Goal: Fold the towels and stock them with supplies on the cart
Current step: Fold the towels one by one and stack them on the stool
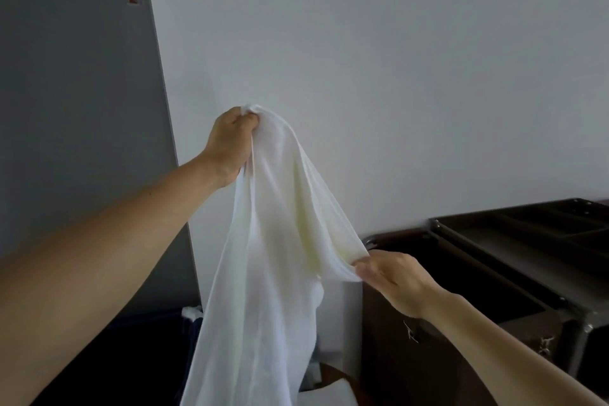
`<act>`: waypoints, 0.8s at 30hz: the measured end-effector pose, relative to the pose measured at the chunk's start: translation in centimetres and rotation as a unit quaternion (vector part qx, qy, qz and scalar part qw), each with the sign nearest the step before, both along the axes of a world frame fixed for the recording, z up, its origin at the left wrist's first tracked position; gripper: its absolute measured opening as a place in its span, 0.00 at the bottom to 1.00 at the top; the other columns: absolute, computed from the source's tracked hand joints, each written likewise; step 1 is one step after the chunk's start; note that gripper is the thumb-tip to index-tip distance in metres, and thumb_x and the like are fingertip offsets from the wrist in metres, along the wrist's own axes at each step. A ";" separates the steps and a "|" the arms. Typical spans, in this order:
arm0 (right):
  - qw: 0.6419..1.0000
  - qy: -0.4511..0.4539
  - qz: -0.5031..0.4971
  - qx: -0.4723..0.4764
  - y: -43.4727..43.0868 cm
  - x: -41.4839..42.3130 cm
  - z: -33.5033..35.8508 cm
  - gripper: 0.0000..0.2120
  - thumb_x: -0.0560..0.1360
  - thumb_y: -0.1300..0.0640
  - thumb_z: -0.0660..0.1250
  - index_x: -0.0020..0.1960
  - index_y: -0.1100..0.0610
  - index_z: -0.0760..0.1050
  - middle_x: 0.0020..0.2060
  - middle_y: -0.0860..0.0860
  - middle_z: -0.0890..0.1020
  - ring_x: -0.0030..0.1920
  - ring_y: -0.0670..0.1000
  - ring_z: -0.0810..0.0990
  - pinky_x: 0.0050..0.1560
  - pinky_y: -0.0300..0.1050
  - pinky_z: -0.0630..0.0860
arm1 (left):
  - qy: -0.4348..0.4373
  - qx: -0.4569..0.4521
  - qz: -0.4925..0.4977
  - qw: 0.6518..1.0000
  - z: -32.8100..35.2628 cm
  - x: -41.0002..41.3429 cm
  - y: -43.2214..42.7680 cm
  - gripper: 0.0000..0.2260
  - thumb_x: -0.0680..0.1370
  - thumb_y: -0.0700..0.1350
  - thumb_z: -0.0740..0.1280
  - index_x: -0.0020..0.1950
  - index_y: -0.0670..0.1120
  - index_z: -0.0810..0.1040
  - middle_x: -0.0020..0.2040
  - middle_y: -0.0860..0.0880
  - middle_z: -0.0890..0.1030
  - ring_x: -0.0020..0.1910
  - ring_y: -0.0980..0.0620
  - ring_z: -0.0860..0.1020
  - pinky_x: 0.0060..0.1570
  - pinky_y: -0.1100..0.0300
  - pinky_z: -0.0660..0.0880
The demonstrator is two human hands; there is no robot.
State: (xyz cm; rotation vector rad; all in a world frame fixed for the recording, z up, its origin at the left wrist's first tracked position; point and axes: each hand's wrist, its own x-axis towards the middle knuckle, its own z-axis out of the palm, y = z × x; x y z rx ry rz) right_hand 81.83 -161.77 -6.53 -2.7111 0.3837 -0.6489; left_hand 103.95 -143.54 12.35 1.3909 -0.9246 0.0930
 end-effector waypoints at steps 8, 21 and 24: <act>0.966 0.077 -0.138 -0.205 -1.0 0.9 6.4 0.35 0.71 0.23 0.57 0.66 0.46 0.74 0.53 0.50 0.84 0.54 0.54 0.82 0.51 0.47 0.73 | -0.051 0.047 0.066 0.995 -1.5 4.9 4.5 0.10 0.81 0.46 0.60 0.41 0.47 0.75 0.34 0.56 0.75 0.34 0.59 0.73 0.38 0.62 0.69; 0.992 -0.028 -0.103 -0.071 -0.2 3.2 16.9 0.22 0.69 0.37 0.73 0.37 0.55 0.73 0.30 0.47 0.78 0.33 0.49 0.76 0.32 0.43 0.65 | -0.158 0.253 0.168 0.940 -5.4 11.1 13.4 0.14 0.84 0.51 0.58 0.41 0.48 0.72 0.37 0.47 0.76 0.35 0.48 0.74 0.33 0.56 0.71; 0.988 -0.099 -0.108 -0.049 -0.1 3.2 17.2 0.17 0.67 0.44 0.78 0.39 0.50 0.72 0.34 0.48 0.76 0.35 0.49 0.73 0.33 0.44 0.66 | -0.073 0.183 0.108 0.974 -5.3 11.1 13.3 0.12 0.85 0.48 0.59 0.47 0.42 0.74 0.44 0.40 0.77 0.41 0.45 0.72 0.32 0.55 0.71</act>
